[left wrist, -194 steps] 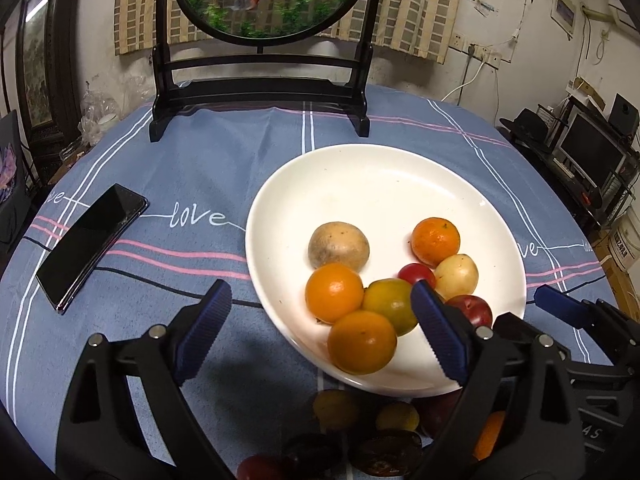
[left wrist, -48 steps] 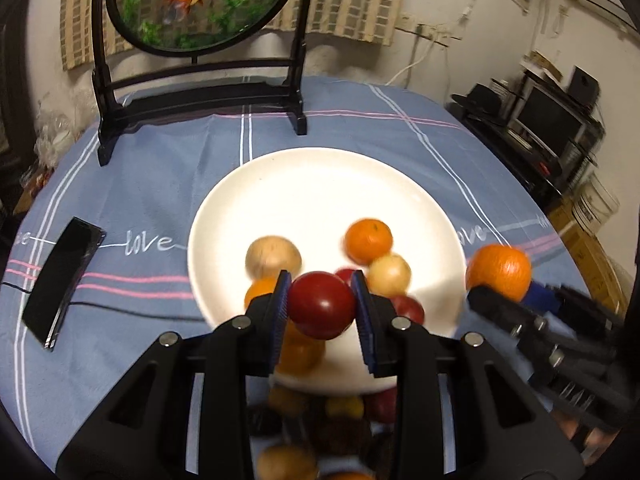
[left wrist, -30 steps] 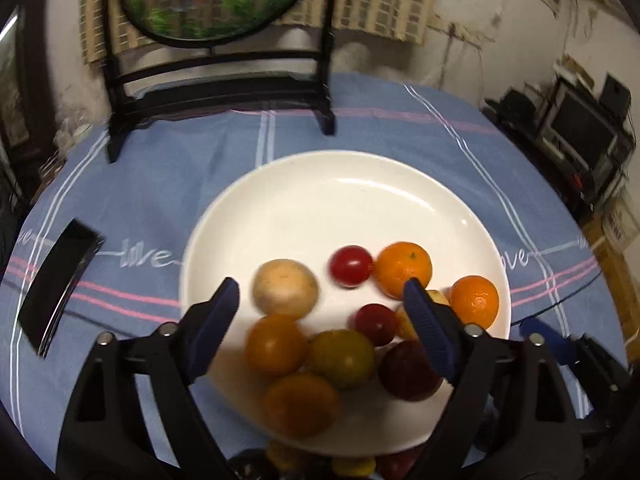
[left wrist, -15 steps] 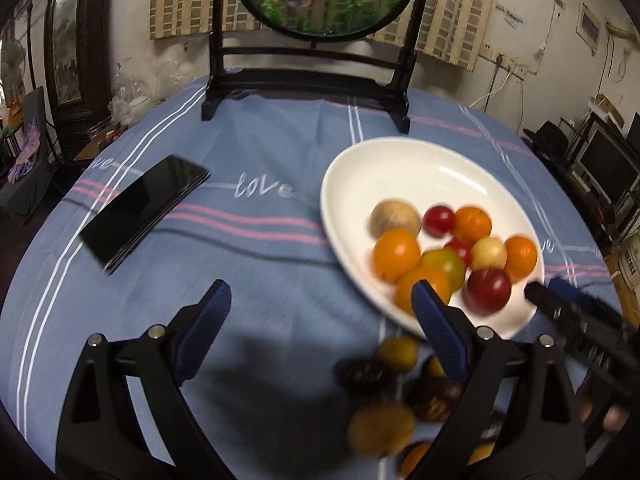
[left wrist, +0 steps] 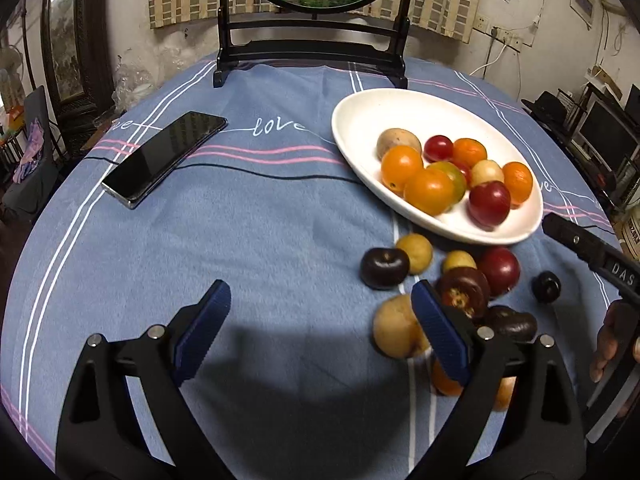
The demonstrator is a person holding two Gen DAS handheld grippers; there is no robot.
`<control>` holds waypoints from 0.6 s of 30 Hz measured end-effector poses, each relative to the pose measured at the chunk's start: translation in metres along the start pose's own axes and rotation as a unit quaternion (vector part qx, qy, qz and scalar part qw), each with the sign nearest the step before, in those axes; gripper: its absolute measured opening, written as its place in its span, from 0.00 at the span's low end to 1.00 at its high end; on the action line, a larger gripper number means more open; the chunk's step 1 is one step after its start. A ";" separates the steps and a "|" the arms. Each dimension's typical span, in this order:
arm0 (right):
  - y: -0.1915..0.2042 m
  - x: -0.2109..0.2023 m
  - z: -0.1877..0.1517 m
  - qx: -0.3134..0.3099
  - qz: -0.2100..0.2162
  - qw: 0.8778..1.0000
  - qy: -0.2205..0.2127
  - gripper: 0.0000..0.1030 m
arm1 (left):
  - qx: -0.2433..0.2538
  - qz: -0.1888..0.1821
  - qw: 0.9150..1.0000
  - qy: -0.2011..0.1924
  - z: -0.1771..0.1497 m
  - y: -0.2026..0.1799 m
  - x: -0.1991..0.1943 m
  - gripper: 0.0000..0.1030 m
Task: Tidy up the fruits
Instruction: 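Withdraw both open tools from the plate toward the fruit cluster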
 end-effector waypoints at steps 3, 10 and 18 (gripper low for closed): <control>-0.007 -0.007 -0.009 0.009 0.000 1.000 0.000 0.67 | 0.000 -0.004 1.000 0.003 -0.006 -0.004 -0.002 0.91; -0.022 -0.017 -0.028 0.030 -0.003 0.999 0.017 0.67 | -0.004 -0.011 1.000 0.015 -0.022 -0.010 -0.004 0.91; -0.005 -0.023 -0.056 -0.002 0.021 0.997 0.070 0.67 | -0.015 -0.010 0.999 0.030 -0.045 0.003 -0.005 0.91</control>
Point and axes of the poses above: each gripper's, at about its wrist camera, not at the fingertips, and x roughly the way its jaws point, y to its left, z to its top, the point moved 4 cm from there along x, roughly the way its jaws point, and after that the axes turned 8 degrees about -z, right-handed, at the moved point
